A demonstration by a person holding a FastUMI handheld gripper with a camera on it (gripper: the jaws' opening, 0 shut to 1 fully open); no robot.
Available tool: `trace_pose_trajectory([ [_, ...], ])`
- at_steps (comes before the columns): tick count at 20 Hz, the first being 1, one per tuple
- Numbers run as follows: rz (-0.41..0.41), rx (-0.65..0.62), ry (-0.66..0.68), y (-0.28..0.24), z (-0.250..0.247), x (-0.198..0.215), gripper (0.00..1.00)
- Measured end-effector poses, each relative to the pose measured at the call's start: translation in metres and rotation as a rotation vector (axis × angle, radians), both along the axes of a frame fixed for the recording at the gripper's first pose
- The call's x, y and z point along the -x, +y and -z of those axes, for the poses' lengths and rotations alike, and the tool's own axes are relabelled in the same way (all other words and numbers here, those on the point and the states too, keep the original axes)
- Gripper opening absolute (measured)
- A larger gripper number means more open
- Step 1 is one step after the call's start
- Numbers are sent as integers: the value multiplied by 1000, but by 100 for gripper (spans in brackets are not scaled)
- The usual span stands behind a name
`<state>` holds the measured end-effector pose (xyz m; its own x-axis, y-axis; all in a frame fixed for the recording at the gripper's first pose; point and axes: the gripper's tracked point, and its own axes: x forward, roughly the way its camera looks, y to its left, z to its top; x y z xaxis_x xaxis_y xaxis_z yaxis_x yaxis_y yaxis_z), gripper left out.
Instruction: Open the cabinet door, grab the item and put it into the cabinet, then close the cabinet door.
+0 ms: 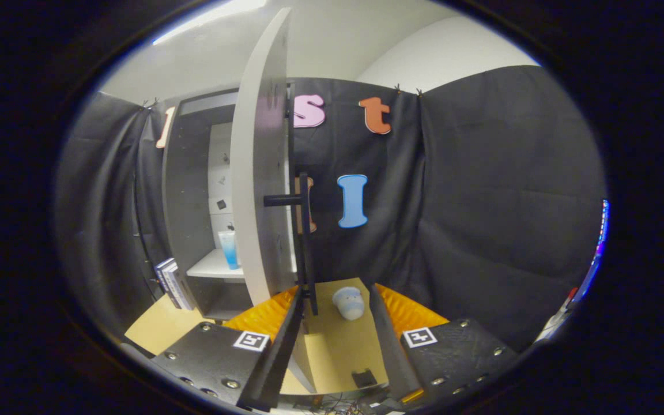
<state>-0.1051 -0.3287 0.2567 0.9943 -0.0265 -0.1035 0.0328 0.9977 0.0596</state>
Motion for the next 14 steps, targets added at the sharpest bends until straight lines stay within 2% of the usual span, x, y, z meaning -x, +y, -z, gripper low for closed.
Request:
trace_pose_trajectory([
  [8, -203, -16, 19, 87, 8, -10, 70],
  [14, -311, -29, 23, 147, 7, -20, 70],
])
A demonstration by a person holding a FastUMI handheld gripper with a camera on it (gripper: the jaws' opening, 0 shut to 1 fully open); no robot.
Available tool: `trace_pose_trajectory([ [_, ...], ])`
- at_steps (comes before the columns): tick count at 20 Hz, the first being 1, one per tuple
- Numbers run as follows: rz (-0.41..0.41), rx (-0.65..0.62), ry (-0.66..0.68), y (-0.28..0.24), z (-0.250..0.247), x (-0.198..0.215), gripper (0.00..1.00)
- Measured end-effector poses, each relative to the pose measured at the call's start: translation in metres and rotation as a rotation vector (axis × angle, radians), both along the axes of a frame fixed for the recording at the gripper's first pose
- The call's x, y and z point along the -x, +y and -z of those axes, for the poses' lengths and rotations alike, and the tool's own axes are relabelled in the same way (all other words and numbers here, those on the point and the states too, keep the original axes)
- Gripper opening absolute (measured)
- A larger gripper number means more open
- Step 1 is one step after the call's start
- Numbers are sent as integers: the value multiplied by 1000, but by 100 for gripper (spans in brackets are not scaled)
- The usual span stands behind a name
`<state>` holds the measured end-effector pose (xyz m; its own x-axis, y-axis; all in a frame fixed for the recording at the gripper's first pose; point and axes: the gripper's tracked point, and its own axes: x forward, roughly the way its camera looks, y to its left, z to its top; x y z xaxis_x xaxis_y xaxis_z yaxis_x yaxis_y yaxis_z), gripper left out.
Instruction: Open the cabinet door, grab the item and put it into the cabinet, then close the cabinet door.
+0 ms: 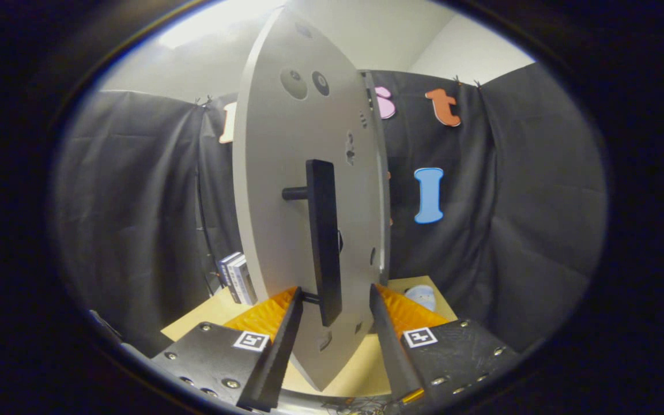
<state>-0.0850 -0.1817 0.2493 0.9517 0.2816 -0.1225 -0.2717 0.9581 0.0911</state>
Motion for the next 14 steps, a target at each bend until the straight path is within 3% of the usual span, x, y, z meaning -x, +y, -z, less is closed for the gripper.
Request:
trace_pose_trajectory([
  [7, -102, -6, -9, 83, 1, -34, 70],
  [14, -129, 0, -42, 169, 2, -91, 70],
])
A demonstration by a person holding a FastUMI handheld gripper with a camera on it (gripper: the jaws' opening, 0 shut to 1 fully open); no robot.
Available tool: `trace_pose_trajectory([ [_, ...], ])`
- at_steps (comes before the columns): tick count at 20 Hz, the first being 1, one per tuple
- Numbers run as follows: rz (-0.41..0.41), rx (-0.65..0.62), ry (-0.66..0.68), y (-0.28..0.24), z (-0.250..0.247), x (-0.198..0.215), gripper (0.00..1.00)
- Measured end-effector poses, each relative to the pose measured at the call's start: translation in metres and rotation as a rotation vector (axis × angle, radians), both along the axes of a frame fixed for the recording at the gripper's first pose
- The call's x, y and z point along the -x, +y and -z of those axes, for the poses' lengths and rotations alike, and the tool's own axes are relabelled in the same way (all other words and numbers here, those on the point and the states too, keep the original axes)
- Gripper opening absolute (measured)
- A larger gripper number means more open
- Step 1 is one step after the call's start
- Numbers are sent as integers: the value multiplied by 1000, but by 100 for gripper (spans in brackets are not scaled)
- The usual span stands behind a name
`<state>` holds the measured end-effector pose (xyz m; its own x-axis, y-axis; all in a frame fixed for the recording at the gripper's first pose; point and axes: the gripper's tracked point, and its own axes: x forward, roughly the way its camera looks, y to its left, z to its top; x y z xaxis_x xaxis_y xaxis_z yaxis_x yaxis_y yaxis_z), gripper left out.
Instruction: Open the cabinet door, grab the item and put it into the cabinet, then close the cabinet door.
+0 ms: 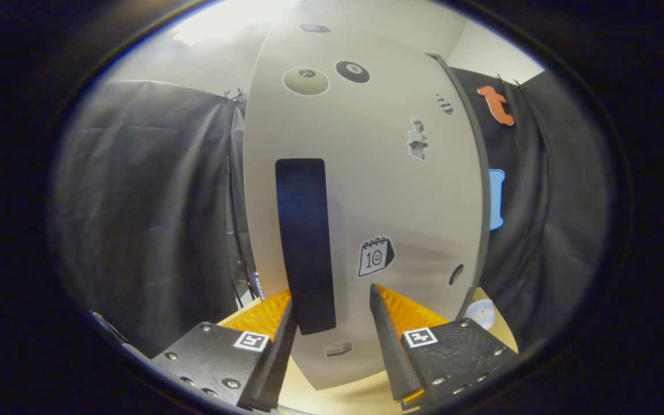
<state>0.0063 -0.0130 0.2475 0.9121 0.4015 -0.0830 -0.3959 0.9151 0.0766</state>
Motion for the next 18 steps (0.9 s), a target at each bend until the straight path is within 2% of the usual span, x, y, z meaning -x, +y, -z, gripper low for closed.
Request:
trace_pose_trajectory([
  [7, 30, 36, -49, 55, -2, -54, 70],
  [11, 55, 65, -85, 68, -6, -76, 70],
  [18, 176, 74, -118, 83, -7, -116, 70],
])
